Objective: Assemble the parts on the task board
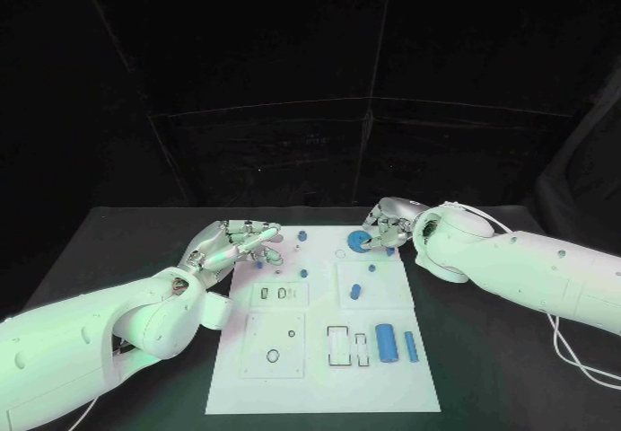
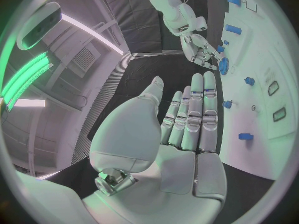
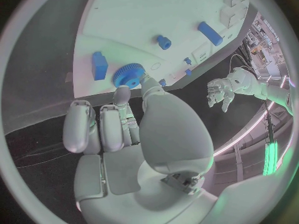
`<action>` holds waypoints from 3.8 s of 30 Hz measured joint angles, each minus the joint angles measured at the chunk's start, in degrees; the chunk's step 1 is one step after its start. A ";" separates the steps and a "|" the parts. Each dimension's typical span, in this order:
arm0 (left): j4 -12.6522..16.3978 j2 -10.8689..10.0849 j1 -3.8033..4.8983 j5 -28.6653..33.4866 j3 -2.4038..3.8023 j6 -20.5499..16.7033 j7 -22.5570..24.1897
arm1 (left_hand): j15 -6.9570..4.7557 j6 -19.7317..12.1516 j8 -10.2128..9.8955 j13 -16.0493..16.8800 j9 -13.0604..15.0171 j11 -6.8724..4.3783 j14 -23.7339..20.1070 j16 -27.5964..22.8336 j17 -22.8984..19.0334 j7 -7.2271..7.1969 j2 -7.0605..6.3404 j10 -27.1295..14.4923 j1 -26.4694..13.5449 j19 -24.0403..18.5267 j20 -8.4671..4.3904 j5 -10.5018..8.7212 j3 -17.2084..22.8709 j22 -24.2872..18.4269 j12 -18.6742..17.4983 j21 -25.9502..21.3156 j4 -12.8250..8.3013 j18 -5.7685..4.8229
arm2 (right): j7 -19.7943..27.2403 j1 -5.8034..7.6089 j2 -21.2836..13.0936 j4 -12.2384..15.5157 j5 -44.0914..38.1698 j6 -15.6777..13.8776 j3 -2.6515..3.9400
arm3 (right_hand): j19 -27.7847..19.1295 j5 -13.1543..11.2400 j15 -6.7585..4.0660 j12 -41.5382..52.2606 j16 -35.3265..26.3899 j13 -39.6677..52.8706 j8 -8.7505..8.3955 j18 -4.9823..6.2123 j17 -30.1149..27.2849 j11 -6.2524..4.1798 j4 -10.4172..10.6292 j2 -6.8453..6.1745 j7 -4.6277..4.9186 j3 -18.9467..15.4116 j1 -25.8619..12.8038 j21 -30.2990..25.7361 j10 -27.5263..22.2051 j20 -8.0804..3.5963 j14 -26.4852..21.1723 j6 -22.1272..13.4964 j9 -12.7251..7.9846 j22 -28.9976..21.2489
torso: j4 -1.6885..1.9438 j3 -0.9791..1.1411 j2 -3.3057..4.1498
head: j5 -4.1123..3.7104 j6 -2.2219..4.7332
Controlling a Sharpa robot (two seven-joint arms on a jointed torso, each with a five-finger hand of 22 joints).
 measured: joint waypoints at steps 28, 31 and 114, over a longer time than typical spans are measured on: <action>-0.56 0.16 -0.01 0.01 0.00 0.58 -0.41 | 0.00 0.00 0.00 0.01 0.00 0.00 0.00 -0.20 0.19 0.00 0.48 0.00 0.00 0.00 0.00 0.00 0.16 0.01 -0.21 0.00 -0.16 0.00 | -1.91 0.14 2.89 -2.08 -4.15 2.10 0.14 | 1.74 -2.98 0.06 11.65 2.97 14.32 4.30 -0.89 4.63 -1.23 -0.80 3.27 -1.57 0.48 4.29 2.18 4.91 -0.51 0.05 5.61 1.14 4.11 | -0.05 -0.07 0.01 | 0.04 -0.50; -0.60 0.17 -0.01 0.01 0.00 0.67 -0.45 | 0.00 0.00 0.00 0.01 0.00 0.00 0.00 -0.20 0.19 0.00 0.48 0.00 0.00 0.00 0.00 0.00 0.16 -0.03 -0.21 0.00 -0.16 0.00 | -2.16 0.11 3.20 -2.11 -5.72 1.94 0.09 | 1.96 -2.98 0.00 12.05 3.00 14.89 4.30 -0.89 4.85 -1.21 -1.01 3.10 -1.57 0.69 4.45 2.18 5.33 -0.72 0.00 5.65 1.04 4.42 | -0.05 -0.07 0.01 | 0.02 -0.57; -1.34 0.53 0.00 0.02 0.00 1.49 -0.83 | 0.00 -0.20 -0.24 -0.02 0.01 -0.21 0.00 -0.37 0.41 0.20 0.70 -0.21 0.22 0.00 0.00 0.00 0.32 -0.06 -0.40 0.00 -0.63 0.00 | -3.14 -0.27 16.64 -3.26 -14.13 -1.25 -1.16 | 3.06 -4.01 0.75 6.75 3.95 12.46 -1.05 -1.76 6.09 0.42 2.20 0.67 0.28 6.05 -1.21 3.52 2.00 0.42 0.09 -0.16 -0.35 5.19 | -0.06 -0.07 0.05 | 1.03 -1.89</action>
